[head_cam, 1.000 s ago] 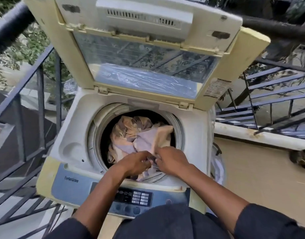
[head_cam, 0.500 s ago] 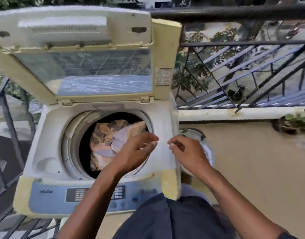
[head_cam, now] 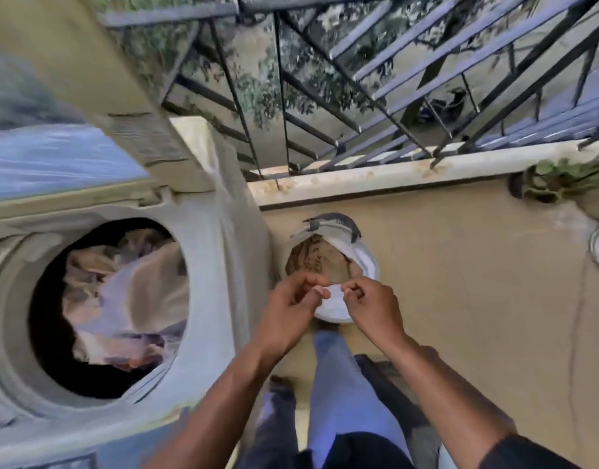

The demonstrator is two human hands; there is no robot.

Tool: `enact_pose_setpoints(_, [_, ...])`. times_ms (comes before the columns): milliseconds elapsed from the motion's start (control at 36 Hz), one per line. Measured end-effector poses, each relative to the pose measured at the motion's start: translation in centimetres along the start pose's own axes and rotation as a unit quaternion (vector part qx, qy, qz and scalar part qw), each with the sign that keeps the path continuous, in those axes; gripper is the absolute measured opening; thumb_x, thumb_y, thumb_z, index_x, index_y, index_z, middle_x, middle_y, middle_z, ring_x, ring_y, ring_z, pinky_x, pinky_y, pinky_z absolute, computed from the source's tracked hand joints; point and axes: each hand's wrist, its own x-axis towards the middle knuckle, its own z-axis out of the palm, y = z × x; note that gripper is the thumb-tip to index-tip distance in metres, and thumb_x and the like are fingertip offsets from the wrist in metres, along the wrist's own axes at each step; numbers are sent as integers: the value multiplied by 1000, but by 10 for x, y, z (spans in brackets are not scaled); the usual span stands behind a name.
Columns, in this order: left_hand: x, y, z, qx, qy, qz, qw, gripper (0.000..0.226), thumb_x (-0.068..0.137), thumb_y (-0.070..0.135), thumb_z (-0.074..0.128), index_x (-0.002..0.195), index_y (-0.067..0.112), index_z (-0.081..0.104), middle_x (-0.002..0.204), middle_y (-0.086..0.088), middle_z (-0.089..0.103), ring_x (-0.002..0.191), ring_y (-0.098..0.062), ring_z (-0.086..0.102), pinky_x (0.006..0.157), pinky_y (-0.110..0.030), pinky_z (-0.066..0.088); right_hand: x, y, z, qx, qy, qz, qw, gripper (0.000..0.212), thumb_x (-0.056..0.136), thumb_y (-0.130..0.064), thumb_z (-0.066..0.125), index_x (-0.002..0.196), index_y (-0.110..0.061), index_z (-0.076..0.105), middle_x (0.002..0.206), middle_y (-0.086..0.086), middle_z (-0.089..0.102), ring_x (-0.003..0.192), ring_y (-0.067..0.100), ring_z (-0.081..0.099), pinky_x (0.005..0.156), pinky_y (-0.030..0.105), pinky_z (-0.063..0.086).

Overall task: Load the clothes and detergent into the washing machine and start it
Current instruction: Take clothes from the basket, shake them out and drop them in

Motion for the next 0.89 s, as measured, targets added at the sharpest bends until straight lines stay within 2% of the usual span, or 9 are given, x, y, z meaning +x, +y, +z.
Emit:
enact_pose_setpoints(111, [59, -55, 37, 15, 1, -87, 996, 12, 88, 21, 68, 88, 30, 76, 94, -1, 80, 94, -24, 73, 85, -35, 57, 52, 45, 25, -49, -51, 26, 997, 24, 93, -17, 56, 105, -26, 74, 104, 4, 76, 96, 30, 70, 73, 35, 53])
enact_pose_setpoints(194, [100, -90, 55, 66, 11, -130, 989, 22, 96, 3, 65, 91, 22, 74, 98, -5, 78, 94, -24, 71, 79, -26, 53, 90, 76, 45, -73, -89, 50, 992, 25, 94, -16, 54, 108, -27, 71, 108, 6, 75, 98, 32, 69, 75, 36, 55])
enact_pose_setpoints(361, [187, -161, 76, 161, -11, -193, 968, 18, 95, 8, 66, 93, 25, 72, 98, 1, 75, 106, -23, 71, 94, -31, 53, 175, 149, 90, -94, -149, 77, 981, 29, 98, -19, 52, 123, -24, 67, 123, 9, 70, 107, 32, 66, 73, 27, 43])
enact_pose_setpoints(528, [260, -206, 98, 190, -24, -228, 955, 21, 95, 27, 65, 113, 23, 75, 116, -9, 76, 111, -34, 68, 99, -45, 55, 257, 223, 145, -123, -250, 89, 956, 48, 101, -28, 57, 147, -15, 52, 144, 12, 58, 131, 33, 55, 101, 35, 45])
enact_pose_setpoints(583, [280, -222, 104, 192, -21, -237, 952, 23, 99, 22, 62, 119, 19, 74, 123, -9, 74, 115, -32, 66, 102, -40, 51, 279, 238, 165, -134, -251, 69, 956, 41, 102, -26, 56, 138, -8, 58, 135, 15, 62, 126, 37, 58, 99, 39, 48])
enact_pose_setpoints(667, [299, -250, 112, 173, 4, -270, 947, 19, 98, 24, 61, 111, 33, 71, 121, -6, 74, 110, -29, 67, 102, -38, 53, 308, 254, 199, -150, -226, 18, 962, 25, 100, -23, 56, 113, -4, 66, 113, 16, 68, 109, 38, 63, 85, 41, 52])
enact_pose_setpoints(778, [303, -274, 114, 155, 48, -259, 952, 23, 99, 23, 58, 111, 35, 73, 113, -1, 77, 111, -26, 69, 104, -41, 54, 330, 239, 235, -179, -209, -47, 960, 13, 98, -16, 51, 94, -8, 59, 98, 16, 68, 93, 38, 64, 70, 38, 47])
enact_pose_setpoints(833, [302, -276, 114, 139, 72, -250, 956, 25, 100, 24, 56, 113, 36, 74, 113, 2, 77, 113, -22, 69, 105, -40, 53, 337, 225, 248, -187, -190, -76, 961, 7, 96, -15, 52, 97, -9, 55, 100, 18, 67, 92, 39, 63, 68, 37, 42])
enact_pose_setpoints(889, [300, -280, 113, 130, 82, -242, 958, 28, 97, 26, 53, 113, 36, 74, 113, 3, 78, 113, -21, 70, 105, -40, 53, 343, 214, 260, -197, -154, -90, 964, 31, 94, -22, 57, 121, -10, 51, 108, 18, 65, 92, 41, 63, 68, 41, 48])
